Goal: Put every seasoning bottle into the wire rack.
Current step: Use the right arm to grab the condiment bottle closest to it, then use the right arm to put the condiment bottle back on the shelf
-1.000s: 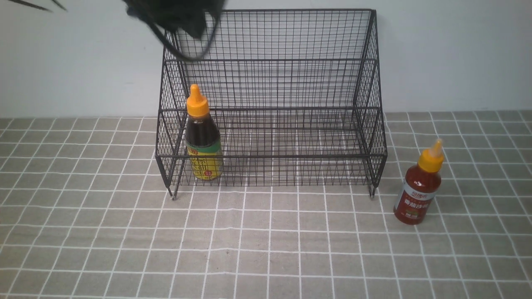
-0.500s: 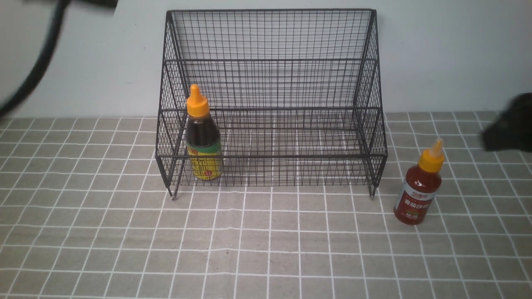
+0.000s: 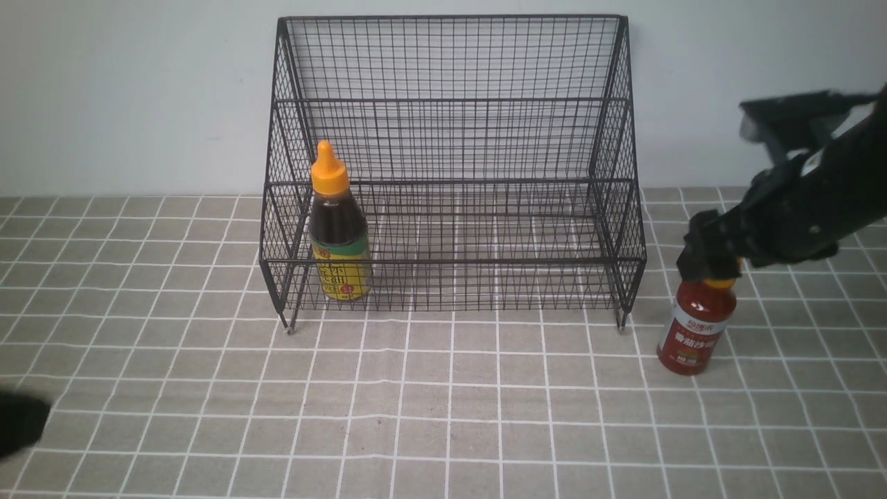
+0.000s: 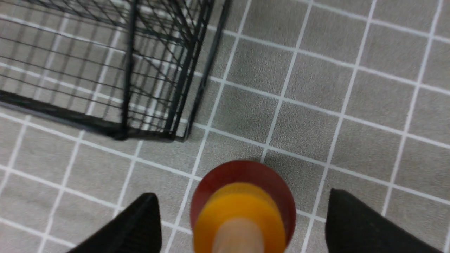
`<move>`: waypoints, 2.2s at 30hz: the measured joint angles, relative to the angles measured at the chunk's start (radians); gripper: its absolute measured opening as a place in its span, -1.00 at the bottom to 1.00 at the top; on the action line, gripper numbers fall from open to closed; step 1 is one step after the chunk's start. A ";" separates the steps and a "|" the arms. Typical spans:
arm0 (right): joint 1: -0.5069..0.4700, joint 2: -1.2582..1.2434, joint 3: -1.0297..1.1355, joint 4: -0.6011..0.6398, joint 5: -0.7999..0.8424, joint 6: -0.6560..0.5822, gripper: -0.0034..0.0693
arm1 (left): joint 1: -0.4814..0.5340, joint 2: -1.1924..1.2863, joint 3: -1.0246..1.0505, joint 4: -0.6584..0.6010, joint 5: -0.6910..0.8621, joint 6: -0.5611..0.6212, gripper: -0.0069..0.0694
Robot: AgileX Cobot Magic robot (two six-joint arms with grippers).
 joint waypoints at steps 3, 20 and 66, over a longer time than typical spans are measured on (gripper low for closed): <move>0.000 0.034 0.000 0.001 -0.008 0.000 0.24 | 0.000 -0.068 0.028 0.026 0.000 -0.043 -0.84; 0.001 -0.150 -0.339 0.041 0.338 -0.020 -0.09 | 0.000 -0.154 0.033 0.132 -0.038 -0.159 -0.84; 0.238 0.044 -0.551 -0.074 0.301 -0.005 0.46 | 0.000 -0.154 0.033 0.137 -0.004 -0.165 -0.84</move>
